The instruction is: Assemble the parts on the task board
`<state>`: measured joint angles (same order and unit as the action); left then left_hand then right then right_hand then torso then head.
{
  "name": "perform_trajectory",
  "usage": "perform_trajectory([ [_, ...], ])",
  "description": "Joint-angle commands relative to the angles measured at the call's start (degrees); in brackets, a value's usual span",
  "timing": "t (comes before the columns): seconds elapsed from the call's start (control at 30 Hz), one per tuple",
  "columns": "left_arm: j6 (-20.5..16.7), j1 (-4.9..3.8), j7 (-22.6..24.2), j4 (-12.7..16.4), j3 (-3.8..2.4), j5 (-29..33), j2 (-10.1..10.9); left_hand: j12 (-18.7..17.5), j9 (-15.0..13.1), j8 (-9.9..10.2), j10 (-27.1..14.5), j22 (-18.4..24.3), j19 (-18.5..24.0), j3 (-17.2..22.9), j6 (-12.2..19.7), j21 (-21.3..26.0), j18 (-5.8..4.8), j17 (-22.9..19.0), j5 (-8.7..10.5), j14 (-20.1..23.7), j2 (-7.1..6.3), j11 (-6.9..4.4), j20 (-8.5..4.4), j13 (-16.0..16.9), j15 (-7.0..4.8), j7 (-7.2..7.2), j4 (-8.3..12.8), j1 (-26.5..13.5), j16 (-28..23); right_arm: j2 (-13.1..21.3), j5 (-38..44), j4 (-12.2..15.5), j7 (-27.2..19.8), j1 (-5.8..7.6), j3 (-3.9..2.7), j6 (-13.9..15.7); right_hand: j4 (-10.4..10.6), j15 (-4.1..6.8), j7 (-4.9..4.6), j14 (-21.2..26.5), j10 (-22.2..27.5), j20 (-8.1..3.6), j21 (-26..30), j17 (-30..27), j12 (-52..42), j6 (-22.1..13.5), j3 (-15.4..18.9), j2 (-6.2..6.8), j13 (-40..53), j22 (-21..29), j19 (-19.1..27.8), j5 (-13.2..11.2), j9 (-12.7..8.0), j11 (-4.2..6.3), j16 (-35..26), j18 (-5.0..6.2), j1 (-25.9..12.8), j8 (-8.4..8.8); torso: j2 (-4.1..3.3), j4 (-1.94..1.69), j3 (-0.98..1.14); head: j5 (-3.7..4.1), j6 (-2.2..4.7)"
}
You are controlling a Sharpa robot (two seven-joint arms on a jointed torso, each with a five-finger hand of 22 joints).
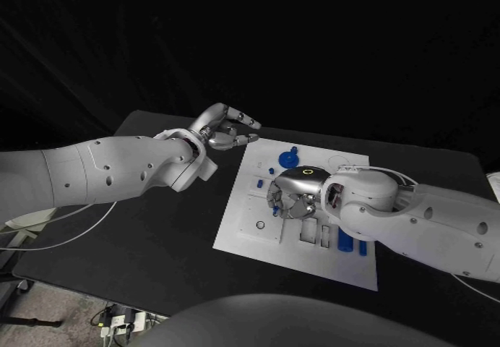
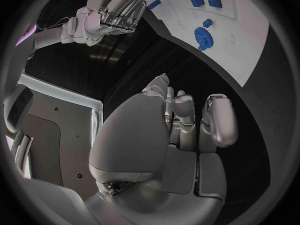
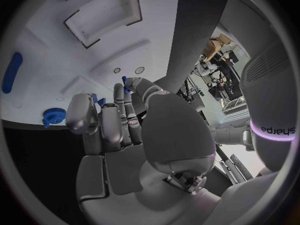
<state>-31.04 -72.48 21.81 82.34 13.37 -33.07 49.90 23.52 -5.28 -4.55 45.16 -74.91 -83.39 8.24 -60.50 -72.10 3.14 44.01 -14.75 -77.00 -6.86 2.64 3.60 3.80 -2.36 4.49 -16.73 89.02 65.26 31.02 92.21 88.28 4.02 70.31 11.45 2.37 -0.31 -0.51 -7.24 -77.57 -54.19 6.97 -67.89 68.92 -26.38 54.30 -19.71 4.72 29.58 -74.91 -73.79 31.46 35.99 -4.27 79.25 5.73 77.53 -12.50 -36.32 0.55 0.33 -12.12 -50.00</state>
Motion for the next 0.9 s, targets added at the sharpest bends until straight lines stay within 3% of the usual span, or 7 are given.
perform_trajectory([
  [0.03,0.8,-0.02,0.2,0.2,-0.04,-0.7,-0.3,0.3,0.1,0.3,0.0,-10.0,0.3,-0.4,0.0,0.4,0.64,-0.1,-0.38,0.5,0.45,0.42,0.22,-0.1,0.00,0.38,0.1,0.0,-0.4,0.1,4.3,0.0,0.6,-0.57,0.00,3.2,-0.1,-0.17,-0.16,-0.1,-0.4,-0.03,0.3,0.1,0.2,0.2,-0.5,0.52,-0.1,-8.0,0.5,-0.3,-0.1,0.01,-0.2,-0.36,0.1,0.28,-0.03,0.01,0.09,-0.15,0.00],
  [0.4,1.0,-0.02,0.1,0.1,-0.04,-0.9,-0.4,0.3,0.1,0.3,0.0,-10.0,0.4,-0.4,0.1,0.4,0.64,-0.1,-0.39,0.5,0.50,0.46,0.23,-0.1,0.02,0.40,0.1,0.1,-0.4,0.9,5.9,0.0,0.2,-1.64,0.00,6.6,-0.2,-0.15,-0.16,-0.2,-0.5,-0.03,0.3,0.1,0.2,0.3,-0.6,0.60,-0.1,-8.0,0.5,-0.4,-0.2,0.03,-0.2,-0.36,0.2,0.37,0.02,0.13,0.00,-0.29,0.00],
  [0.63,1.2,-0.01,0.0,0.0,-0.05,-0.9,-0.5,0.3,0.1,0.3,0.0,-10.0,0.4,-0.4,0.1,0.5,0.66,-0.1,-0.40,0.5,0.52,0.48,0.24,-0.1,0.03,0.41,0.1,0.1,-0.4,1.0,6.2,-0.3,0.1,-2.24,0.00,8.1,-0.3,-0.14,-0.21,-0.3,-0.6,-0.03,0.2,0.3,0.2,0.3,-0.6,0.65,-0.1,-8.0,0.5,-0.5,-0.4,0.03,-0.1,-0.37,0.2,0.51,0.12,-0.02,-0.04,-0.13,0.00],
  [0.9,1.5,-0.01,-0.2,-0.1,-0.05,-0.9,-0.6,0.3,0.1,0.3,0.0,-10.0,0.4,-0.4,0.1,0.5,0.67,-0.2,-0.41,0.5,0.54,0.51,0.25,-0.1,0.04,0.44,0.1,0.1,-0.4,0.9,6.1,-0.8,0.1,-2.91,0.00,8.3,-0.3,-0.14,-0.25,-0.4,-0.7,-0.04,0.1,0.4,0.2,0.4,-0.6,0.72,-0.1,-8.1,0.4,-0.7,-0.5,0.01,0.0,-0.40,0.2,0.64,0.19,-0.08,-0.08,-0.37,0.00],
])
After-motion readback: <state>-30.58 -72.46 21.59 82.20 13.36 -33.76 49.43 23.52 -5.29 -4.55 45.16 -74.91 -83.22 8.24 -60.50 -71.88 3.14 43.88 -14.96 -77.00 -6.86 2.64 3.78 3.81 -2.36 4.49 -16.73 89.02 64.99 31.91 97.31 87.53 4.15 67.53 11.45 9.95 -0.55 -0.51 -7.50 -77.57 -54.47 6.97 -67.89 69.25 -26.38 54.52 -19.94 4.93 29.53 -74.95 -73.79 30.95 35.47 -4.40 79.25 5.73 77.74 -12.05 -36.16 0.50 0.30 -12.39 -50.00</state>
